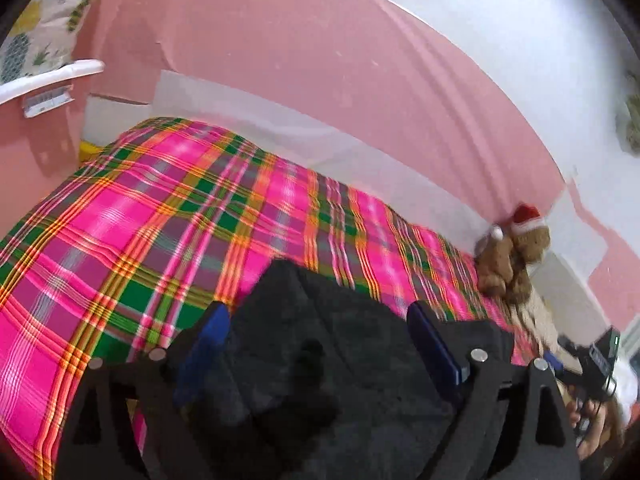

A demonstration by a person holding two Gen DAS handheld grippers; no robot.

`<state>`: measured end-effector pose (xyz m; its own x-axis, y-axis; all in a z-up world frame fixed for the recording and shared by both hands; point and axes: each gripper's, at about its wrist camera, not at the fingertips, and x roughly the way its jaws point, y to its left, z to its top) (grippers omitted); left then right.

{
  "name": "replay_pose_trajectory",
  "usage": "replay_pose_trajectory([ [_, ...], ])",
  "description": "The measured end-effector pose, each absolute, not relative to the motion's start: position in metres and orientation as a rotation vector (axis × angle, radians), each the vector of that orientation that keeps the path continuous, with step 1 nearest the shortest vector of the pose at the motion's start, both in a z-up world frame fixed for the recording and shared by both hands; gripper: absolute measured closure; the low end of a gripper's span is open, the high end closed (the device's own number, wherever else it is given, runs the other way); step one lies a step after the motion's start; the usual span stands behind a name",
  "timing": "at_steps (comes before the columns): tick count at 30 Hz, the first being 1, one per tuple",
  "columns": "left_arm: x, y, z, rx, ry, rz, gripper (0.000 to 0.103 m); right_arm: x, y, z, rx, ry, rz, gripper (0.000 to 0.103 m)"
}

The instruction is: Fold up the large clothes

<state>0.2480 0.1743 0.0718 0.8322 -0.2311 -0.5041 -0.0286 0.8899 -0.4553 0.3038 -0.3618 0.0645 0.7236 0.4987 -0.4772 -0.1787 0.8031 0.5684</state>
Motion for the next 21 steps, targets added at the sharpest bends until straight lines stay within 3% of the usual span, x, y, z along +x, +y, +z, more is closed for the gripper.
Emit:
replay_pose_trajectory([
  [8,0.26,0.15,0.026,-0.292,0.716,-0.109,0.011,0.311,-0.345,0.016,0.327,0.757,0.325,0.031],
  [13,0.302,0.182,0.02,-0.365,0.771,-0.104,0.011,0.347,-0.373,0.008,0.383,0.791,0.345,0.031],
  [19,0.334,0.177,-0.007,-0.349,0.832,-0.105,0.011,0.389,-0.358,-0.02,0.358,0.958,0.435,0.031],
  [21,0.334,0.178,-0.016,-0.351,0.808,-0.068,0.011,0.39,-0.354,-0.021,0.321,0.95,0.367,0.048],
])
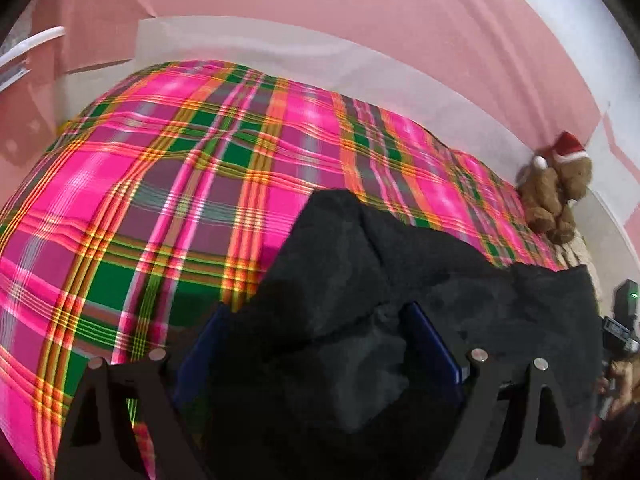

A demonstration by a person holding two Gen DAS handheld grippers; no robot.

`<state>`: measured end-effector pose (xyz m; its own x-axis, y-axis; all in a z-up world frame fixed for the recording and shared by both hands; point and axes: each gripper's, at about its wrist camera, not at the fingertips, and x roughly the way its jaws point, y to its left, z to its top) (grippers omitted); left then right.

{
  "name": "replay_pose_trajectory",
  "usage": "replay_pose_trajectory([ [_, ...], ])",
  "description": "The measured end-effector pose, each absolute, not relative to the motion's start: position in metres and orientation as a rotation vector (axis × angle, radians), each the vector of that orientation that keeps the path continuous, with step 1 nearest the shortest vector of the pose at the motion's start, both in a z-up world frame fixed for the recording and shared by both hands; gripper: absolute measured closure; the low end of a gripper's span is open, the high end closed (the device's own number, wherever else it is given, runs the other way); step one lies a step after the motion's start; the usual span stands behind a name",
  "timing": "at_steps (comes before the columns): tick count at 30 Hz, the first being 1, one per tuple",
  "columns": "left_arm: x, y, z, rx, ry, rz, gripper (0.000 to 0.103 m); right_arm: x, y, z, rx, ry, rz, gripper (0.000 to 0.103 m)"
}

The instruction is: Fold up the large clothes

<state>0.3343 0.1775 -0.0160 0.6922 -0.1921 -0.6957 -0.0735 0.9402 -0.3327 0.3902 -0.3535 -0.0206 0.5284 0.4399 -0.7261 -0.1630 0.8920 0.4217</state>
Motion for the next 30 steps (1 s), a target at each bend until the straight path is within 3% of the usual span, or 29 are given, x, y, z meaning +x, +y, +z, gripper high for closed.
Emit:
replay_pose_trajectory([
  [1,0.336,0.18,-0.022,-0.363,0.796,-0.043,0.011,0.393,-0.35,-0.023,0.291,0.952,0.311,0.06],
  [5,0.342,0.186,-0.042,-0.437,0.806,0.008,0.008,0.406,-0.325,-0.049,0.168,0.994,0.198,0.06],
  [8,0.334,0.18,-0.027,-0.375,0.789,0.051,0.008,0.409,-0.327,-0.05,0.165,0.988,0.152,0.06],
  [14,0.296,0.182,0.034,-0.313,0.645,0.069,0.009,0.362,-0.334,0.013,0.166,0.809,0.131,0.06],
  [19,0.265,0.138,0.07,-0.285,0.554,-0.122,0.008,0.311,-0.298,0.048,0.137,0.695,0.292,0.06],
  [25,0.284,0.048,0.018,-0.14,0.728,-0.307,0.008,0.317,-0.243,0.002,0.034,0.811,0.361,0.06],
  [30,0.315,0.045,-0.008,-0.157,0.733,-0.235,0.008,0.35,-0.238,-0.02,0.005,0.836,0.307,0.059],
])
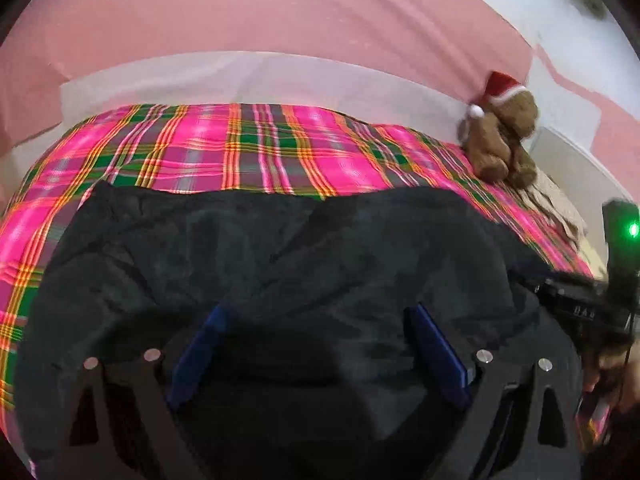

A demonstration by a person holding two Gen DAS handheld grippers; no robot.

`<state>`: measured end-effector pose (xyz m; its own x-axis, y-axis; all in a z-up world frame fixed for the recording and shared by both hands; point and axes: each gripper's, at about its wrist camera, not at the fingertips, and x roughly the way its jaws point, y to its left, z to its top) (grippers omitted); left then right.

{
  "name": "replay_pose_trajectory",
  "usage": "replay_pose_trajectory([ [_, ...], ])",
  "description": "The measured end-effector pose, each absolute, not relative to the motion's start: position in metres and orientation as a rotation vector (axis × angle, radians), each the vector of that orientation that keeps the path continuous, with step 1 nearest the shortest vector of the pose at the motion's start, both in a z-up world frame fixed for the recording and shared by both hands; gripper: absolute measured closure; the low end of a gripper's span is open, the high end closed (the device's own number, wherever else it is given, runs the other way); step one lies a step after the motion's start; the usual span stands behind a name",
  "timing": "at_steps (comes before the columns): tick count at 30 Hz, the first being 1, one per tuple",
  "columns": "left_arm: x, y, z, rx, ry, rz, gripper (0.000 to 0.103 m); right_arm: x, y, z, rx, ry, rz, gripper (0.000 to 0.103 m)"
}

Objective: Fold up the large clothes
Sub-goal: 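Press and smooth the folded jacket bundle with both tools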

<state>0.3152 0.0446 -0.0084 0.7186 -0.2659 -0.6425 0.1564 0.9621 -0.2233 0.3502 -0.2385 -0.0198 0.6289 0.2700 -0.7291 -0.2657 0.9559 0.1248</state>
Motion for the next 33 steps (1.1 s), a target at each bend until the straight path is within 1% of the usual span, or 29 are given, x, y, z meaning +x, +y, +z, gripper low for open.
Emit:
replay_pose_trajectory([
  [6,0.327,0.035,-0.003,-0.109,0.793,-0.207,0.008,0.369,-0.238,-0.021,-0.002,0.869,0.275,0.057],
  [12,0.329,0.061,0.013,-0.044,0.743,-0.145,0.008,0.361,-0.251,-0.001,0.018,0.819,0.254,0.057],
  [17,0.354,0.093,-0.009,-0.111,0.785,-0.099,0.008,0.383,-0.259,-0.024,-0.007,0.864,0.186,0.057],
  [25,0.365,0.082,-0.03,-0.112,0.737,-0.104,0.007,0.397,-0.264,-0.05,0.025,0.855,0.143,0.057],
  [30,0.366,0.082,-0.032,-0.12,0.731,-0.106,0.007,0.397,-0.263,-0.054,0.022,0.844,0.127,0.057],
  [33,0.361,0.085,-0.02,-0.126,0.749,-0.119,0.007,0.394,-0.265,-0.049,0.026,0.851,0.125,0.057],
])
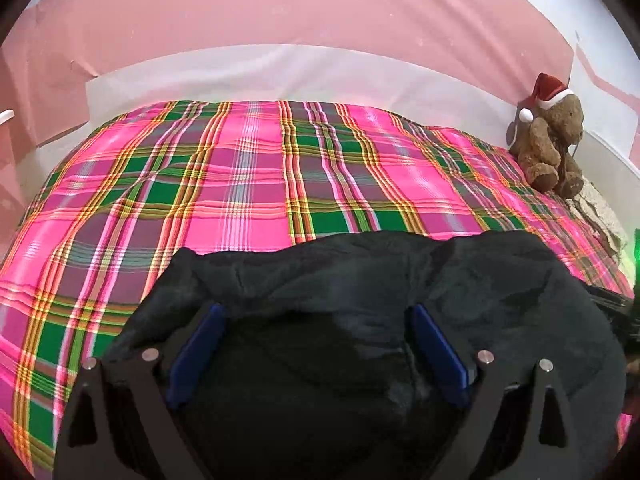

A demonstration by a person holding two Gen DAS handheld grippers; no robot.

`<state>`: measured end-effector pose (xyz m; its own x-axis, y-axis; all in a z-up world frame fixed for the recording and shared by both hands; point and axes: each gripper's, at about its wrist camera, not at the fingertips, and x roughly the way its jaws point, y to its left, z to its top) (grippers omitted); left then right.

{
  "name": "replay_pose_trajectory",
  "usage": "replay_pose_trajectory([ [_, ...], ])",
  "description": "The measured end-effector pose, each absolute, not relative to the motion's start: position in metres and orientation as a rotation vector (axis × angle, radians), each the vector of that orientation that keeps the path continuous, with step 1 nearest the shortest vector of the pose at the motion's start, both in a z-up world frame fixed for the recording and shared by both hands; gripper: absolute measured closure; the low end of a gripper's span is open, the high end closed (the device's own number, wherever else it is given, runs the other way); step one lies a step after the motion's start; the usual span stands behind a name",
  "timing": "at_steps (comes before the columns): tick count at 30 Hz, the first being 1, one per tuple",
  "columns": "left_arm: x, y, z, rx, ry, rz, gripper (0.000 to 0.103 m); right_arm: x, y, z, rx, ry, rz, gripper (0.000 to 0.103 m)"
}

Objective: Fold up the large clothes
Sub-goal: 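Press and smooth the folded jacket bundle with both tools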

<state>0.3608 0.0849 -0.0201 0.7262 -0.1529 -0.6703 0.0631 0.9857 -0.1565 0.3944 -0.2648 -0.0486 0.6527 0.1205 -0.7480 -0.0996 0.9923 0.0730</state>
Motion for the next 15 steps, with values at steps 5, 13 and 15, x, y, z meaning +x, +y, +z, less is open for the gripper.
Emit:
replay_pose_trajectory([
  [5,0.331,0.12,0.014,-0.184,0.667,-0.144,0.007,0.386,-0.275,-0.035,0.055,0.852,0.135,0.057],
  [13,0.342,0.176,-0.022,-0.306,0.752,-0.103,0.007,0.376,-0.289,-0.028,0.074,0.824,0.108,0.057],
  [15,0.347,0.164,-0.034,-0.303,0.762,-0.129,0.007,0.377,-0.289,-0.034,0.065,0.82,0.101,0.057],
])
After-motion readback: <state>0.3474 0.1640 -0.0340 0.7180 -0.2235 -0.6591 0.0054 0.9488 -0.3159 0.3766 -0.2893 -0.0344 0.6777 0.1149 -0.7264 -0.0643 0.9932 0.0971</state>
